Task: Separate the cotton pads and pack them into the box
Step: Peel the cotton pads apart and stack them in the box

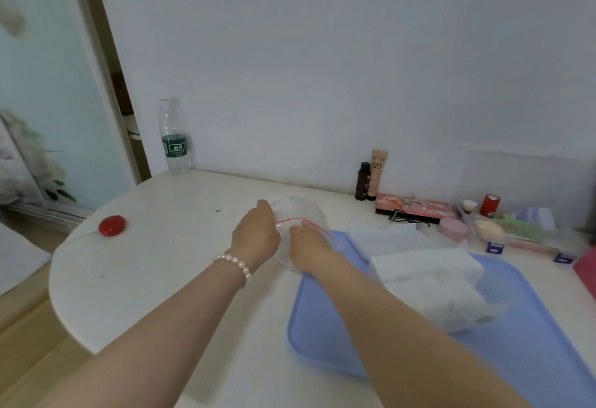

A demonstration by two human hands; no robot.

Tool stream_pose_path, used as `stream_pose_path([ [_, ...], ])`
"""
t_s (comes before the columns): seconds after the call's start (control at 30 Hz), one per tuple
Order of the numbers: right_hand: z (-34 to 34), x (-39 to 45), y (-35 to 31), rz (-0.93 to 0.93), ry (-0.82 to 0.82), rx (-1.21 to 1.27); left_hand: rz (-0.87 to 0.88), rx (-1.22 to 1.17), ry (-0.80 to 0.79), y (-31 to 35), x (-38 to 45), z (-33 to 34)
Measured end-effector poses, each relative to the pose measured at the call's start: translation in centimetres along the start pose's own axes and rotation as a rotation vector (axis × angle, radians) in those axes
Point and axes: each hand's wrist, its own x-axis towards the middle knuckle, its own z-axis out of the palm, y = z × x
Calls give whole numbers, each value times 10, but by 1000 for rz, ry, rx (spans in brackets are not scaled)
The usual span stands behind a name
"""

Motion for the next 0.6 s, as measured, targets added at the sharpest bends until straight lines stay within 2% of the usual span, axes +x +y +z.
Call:
stream_pose_path([
  [0.07,9,10,-5,-35,70,-12,-19,-75,-24,-3,5,0],
  [0.1,12,9,-8,-47,48,0,-23,-98,-43,-4,7,-1],
  [0.13,13,10,-10,-178,71,-99,-21,-115,-57,-6,9,-1],
  [0.23,18,27,-5,-339,161,-294,-13,-148,-56,-13,16,-2],
  [0.27,16,27,-7,-355,75,-406,-7,-140,-54,-16,17,-2],
  [0.33,15,29,-7,-318,13,-598,4,-97,-65,-23,18,-2],
  [0.4,18,28,-5,-246,-47,-609,0,-76,-71,-29,20,-2],
  [0.6,24,33,-5,-243,70,-554,37,-102,-61,-26,21,-5],
])
